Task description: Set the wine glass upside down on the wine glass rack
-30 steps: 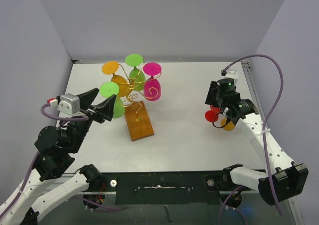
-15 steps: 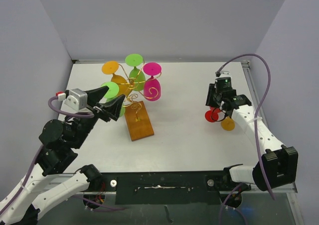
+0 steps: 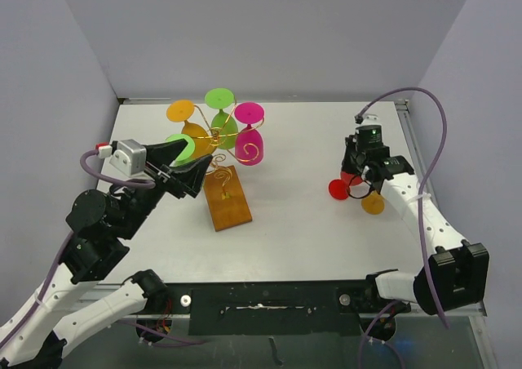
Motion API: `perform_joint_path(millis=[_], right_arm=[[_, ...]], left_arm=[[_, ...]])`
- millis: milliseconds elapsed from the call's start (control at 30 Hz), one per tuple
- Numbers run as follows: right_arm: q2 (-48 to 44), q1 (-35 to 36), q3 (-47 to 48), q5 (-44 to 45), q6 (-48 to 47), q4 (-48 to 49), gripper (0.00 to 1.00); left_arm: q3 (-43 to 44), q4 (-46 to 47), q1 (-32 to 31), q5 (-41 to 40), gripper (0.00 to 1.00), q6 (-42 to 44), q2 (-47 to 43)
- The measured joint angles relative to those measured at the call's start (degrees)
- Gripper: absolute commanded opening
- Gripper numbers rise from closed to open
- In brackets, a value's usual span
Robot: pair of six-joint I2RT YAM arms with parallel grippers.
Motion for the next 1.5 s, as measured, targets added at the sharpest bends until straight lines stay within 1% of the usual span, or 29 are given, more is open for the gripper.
perform_joint_path(millis=[167, 333, 500, 667, 833, 967, 1067, 1167, 1400, 1500], right_arm=[[-5.6, 0.0, -0.6, -1.9, 1.4, 2.1, 0.0], [-16.9, 0.0, -2.3, -3.7, 4.1, 7.3, 0.0], [-26.0, 0.2, -3.7, -5.2, 7.4, 16.4, 0.0], [-31.4, 2.3, -6.2, -6.0, 9.6, 24.9, 0.0], [-32.9, 6.5, -6.3, -6.3, 9.9, 31.5, 0.0], [-33.1, 9.1, -6.3, -7.0, 10.2, 36.7, 0.0], [-32.7, 11.8, -6.1, -6.6, 9.7, 40.1, 0.0], [-31.2, 15.1, -4.9, -5.8, 8.1, 42.0, 0.0], [-26.7, 20.3, -2.9, -5.4, 3.4, 48.3, 0.0], [-24.6, 25.2, -2.9, -4.3, -1.0, 51.4, 0.0]], left_arm=[[1.7, 0.8, 0.0, 2.1, 0.68, -2.7, 2.2], [3.2, 4.3, 0.0, 5.1, 0.68, -7.3, 5.7], [4.3, 10.0, 0.0, 8.3, 0.66, -13.7, 11.3], [6.5, 15.4, 0.0, 11.5, 0.65, -21.3, 18.7], [9.5, 18.7, -0.1, 14.4, 0.65, -27.6, 25.0], [10.3, 22.1, -0.1, 14.9, 0.64, -33.1, 27.5], [14.0, 21.7, -0.1, 15.4, 0.64, -35.5, 30.3], [16.9, 21.9, -0.3, 15.6, 0.63, -36.8, 32.2], [17.2, 24.5, -0.4, 15.3, 0.61, -42.2, 34.2], [17.3, 25.0, -0.5, 14.4, 0.61, -45.4, 35.9]])
